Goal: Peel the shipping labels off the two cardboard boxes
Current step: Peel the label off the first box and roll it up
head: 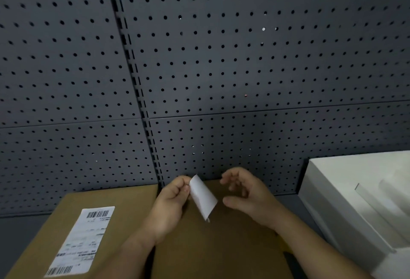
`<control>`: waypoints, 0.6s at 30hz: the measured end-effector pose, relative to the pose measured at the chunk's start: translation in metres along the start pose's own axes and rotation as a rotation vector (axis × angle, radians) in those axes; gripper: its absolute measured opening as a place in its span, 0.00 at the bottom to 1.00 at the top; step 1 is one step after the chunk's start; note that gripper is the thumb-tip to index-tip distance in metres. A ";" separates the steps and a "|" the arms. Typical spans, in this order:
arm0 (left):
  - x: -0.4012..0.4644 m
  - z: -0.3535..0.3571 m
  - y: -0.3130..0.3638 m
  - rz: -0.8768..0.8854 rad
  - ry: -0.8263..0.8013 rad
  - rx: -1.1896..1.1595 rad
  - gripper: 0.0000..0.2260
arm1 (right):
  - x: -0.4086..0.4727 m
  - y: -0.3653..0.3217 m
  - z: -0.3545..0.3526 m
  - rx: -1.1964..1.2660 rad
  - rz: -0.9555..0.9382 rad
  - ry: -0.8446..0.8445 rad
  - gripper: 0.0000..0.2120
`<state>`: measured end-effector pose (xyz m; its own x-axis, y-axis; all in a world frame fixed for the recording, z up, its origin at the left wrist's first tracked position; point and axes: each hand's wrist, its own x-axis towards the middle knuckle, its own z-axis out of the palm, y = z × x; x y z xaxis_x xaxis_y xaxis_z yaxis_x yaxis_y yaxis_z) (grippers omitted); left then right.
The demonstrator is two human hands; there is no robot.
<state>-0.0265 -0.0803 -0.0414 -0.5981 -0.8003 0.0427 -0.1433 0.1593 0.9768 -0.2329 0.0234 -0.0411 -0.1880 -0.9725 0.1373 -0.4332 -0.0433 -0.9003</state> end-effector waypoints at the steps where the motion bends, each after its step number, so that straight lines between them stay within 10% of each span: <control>1: 0.000 0.000 0.002 0.003 -0.027 0.005 0.14 | -0.003 -0.004 -0.001 -0.051 0.007 -0.050 0.29; 5: -0.002 0.002 0.015 0.041 -0.134 0.029 0.14 | -0.015 -0.022 -0.003 -0.256 -0.016 -0.174 0.49; 18: -0.007 0.033 0.038 0.123 -0.268 0.041 0.15 | -0.043 -0.017 -0.029 -0.310 0.011 0.025 0.40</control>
<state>-0.0539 -0.0492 -0.0119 -0.7990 -0.5933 0.0982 -0.0852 0.2734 0.9581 -0.2432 0.0729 -0.0192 -0.2136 -0.9666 0.1418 -0.6785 0.0423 -0.7334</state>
